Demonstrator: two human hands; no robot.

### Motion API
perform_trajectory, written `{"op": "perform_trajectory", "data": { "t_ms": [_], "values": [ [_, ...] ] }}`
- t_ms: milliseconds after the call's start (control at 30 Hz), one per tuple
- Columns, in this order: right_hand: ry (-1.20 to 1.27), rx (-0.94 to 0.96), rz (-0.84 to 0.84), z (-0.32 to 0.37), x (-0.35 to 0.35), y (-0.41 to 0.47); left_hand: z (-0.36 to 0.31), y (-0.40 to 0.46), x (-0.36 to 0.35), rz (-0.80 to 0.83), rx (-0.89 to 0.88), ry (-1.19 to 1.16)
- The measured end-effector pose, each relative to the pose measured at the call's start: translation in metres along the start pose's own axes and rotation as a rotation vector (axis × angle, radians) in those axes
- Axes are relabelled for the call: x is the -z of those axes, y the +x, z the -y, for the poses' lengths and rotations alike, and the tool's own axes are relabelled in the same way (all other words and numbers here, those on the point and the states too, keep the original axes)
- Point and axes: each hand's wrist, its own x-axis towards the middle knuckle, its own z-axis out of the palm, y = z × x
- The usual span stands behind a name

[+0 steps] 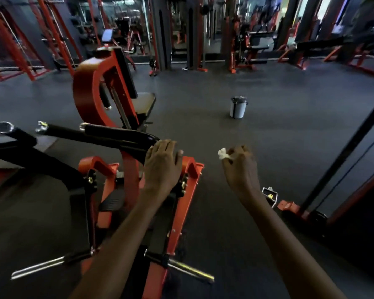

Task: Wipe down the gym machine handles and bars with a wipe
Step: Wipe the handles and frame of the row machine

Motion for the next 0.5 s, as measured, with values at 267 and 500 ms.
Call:
{"op": "perform_trajectory", "data": {
  "t_ms": [267, 500],
  "values": [
    [-0.092, -0.102, 0.148, -0.108, 0.020, 0.003, -0.080, -0.024, -0.075, 0.174, 0.011, -0.053],
    [-0.063, -0.087, 0.224, -0.161, -0.011, 0.091, -0.102, 0.038, -0.149, 0.182, 0.113, -0.042]
  ]
}}
